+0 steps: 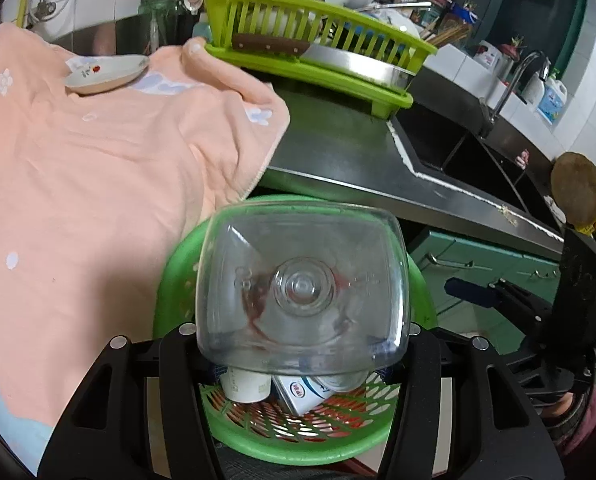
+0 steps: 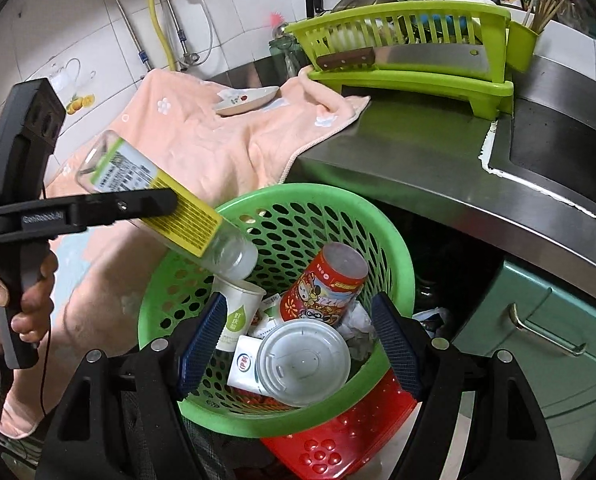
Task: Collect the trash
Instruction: 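Release the lid into the green basket with the right gripper while the left drops the bottle in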
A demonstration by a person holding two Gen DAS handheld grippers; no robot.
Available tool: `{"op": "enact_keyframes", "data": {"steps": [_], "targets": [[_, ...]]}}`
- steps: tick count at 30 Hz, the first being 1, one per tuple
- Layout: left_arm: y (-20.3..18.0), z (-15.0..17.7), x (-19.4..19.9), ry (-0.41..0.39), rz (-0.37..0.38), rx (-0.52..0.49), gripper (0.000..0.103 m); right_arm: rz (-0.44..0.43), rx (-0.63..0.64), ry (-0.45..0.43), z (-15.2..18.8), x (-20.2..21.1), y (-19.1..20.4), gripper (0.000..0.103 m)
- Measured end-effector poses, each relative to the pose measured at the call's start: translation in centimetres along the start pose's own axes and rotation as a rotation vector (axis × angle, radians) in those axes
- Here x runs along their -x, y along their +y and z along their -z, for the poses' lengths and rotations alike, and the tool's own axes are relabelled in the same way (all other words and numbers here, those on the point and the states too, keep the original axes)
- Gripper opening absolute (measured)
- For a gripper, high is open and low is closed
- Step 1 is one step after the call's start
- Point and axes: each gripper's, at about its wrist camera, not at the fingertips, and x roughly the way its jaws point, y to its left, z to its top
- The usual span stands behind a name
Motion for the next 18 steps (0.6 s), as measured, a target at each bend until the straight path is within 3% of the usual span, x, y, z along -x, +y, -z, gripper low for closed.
{"op": "enact_keyframes", "data": {"steps": [8, 10, 12, 18], "targets": [[-0.2, -0.1, -1.9, 0.092, -0.012, 0.007, 0.054, -0.007, -0.015, 0.006, 0.1, -0.4, -0.1, 0.072], [0.1, 0.0, -2.2, 0.096, -0.021, 0.017, 0.055, -0.008, -0.015, 0.005, 0.1, -0.3, -0.1, 0.072], [0.5, -0.1, -2.2, 0.092, -0.01, 0.046, 0.062, -0.006, -0.012, 0.004, 0.1, -0.3, -0.1, 0.072], [1.0, -0.3, -1.8, 0.067, -0.024, 0.059, 0.066, -0.008, -0.013, 0.002, 0.1, -0.3, -0.1, 0.072]]}}
